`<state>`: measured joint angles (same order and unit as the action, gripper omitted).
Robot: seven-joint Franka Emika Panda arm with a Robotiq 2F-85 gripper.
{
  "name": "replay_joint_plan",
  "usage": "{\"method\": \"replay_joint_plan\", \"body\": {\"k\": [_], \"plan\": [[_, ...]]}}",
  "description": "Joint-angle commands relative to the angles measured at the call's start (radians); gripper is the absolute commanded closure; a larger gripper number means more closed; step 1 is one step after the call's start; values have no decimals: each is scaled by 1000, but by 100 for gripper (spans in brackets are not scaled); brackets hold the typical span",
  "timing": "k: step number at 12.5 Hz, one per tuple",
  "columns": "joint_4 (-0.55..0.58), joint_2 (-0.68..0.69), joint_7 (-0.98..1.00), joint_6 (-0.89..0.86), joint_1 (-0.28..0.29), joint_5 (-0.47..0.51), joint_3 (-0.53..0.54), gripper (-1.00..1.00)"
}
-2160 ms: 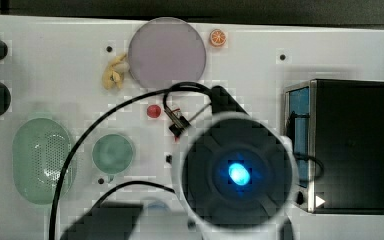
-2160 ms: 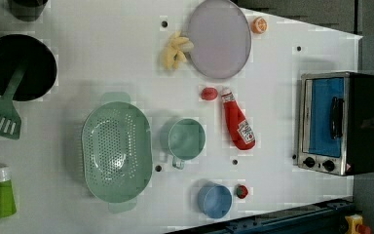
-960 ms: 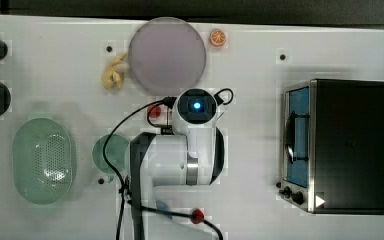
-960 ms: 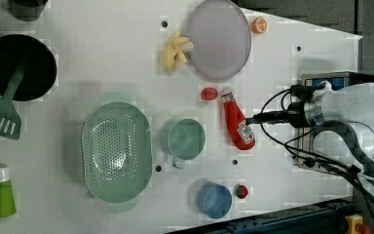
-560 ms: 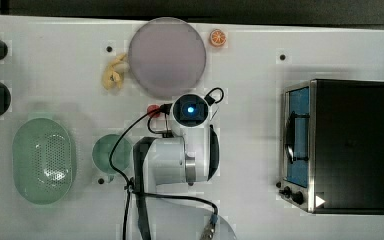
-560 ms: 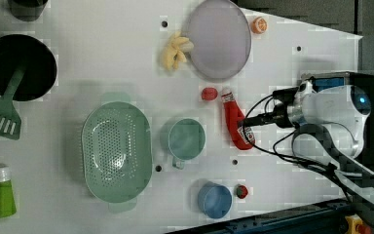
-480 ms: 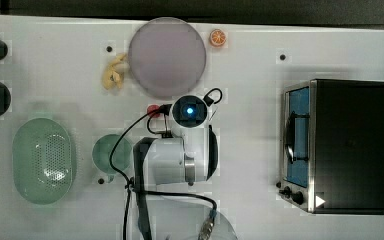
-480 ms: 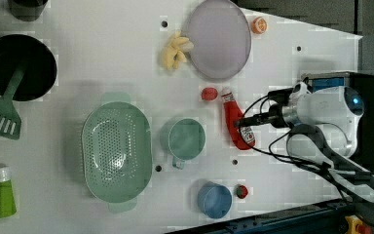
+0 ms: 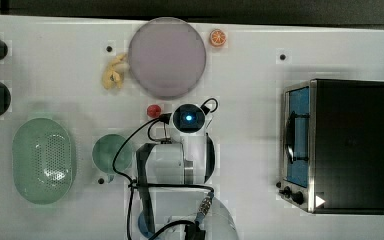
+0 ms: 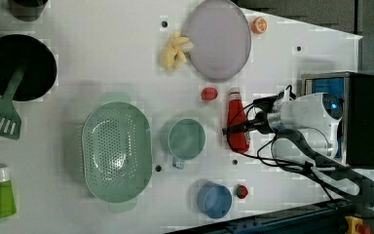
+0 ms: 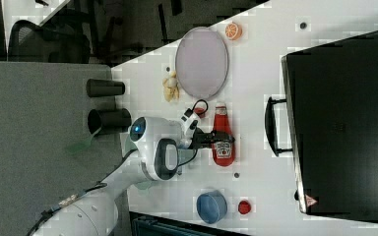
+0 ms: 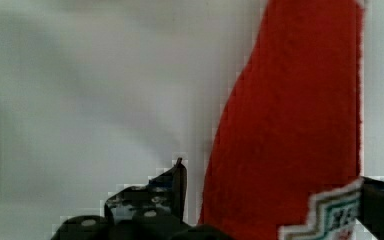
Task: Pick Ketchup from the table and place it in strainer.
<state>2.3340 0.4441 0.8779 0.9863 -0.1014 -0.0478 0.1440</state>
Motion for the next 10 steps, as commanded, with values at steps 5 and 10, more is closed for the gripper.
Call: {"method": "replay_joint_plan", "body": {"k": [5, 10], "plan": [[-38, -95, 42, -54, -12, 5, 1, -25], [-98, -403, 16, -337, 2, 6, 66, -25]]}}
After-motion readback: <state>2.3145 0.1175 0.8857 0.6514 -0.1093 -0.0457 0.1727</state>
